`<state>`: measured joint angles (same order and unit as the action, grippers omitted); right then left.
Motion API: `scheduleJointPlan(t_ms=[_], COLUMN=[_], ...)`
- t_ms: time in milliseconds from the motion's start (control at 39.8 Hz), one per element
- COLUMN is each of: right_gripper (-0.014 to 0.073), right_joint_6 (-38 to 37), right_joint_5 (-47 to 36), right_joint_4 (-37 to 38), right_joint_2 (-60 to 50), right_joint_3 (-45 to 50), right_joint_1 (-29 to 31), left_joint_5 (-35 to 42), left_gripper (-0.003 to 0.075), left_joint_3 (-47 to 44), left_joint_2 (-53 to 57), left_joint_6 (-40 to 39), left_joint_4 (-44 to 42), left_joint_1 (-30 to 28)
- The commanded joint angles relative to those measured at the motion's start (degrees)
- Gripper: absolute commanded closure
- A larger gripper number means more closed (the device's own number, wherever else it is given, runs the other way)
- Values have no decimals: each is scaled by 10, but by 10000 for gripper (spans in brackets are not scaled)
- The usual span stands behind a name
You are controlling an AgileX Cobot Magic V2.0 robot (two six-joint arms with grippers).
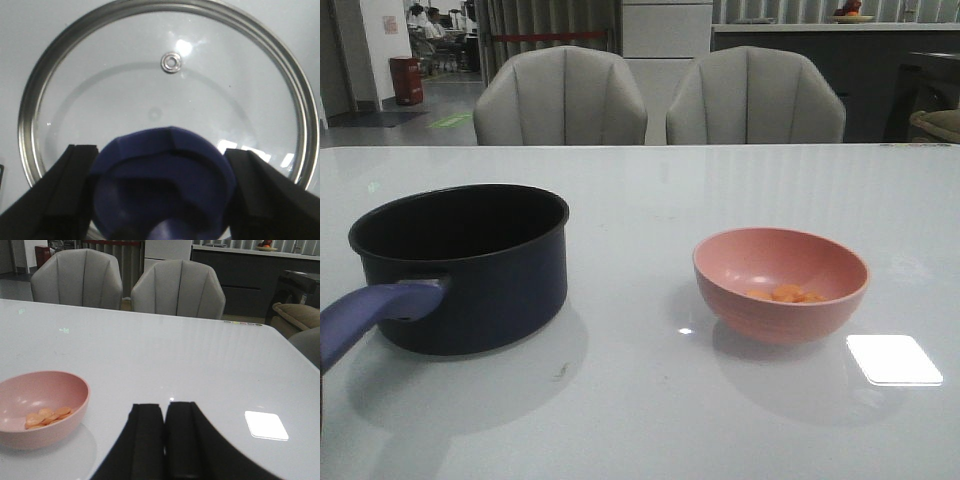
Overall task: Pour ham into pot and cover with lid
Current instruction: 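Lift the glass lid off the saucepan with the left gripper and set it aside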
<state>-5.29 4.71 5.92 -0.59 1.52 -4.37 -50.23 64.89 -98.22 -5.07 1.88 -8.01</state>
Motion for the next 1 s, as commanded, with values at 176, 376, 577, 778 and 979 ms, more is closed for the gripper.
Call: scheduleJointPlan(t_ms=[176,376,577,778,979], right_gripper=[454,454,454,454,454], right_joint_6=[0,0,0,0,0], right_joint_5=[-47,-47,-47,-47,-47], right_joint_4=[8,8,8,8,8], right_joint_2=[-12,-12,-12,-12,-12], right_joint_3=[-3,-3,-3,-3,-3], right_joint_1=[4,4,4,4,4], left_joint_5=[34,38,44,43,0], left_gripper=[449,229,196,196,209], left_joint_3=[14,14,14,14,37], left_joint_2=[-8,-12,-12,-12,-10], left_joint_6=[7,18,18,18,40], left_joint_4=[6,6,-3,-7,-4], left_joint_1=[1,1,1,1,7])
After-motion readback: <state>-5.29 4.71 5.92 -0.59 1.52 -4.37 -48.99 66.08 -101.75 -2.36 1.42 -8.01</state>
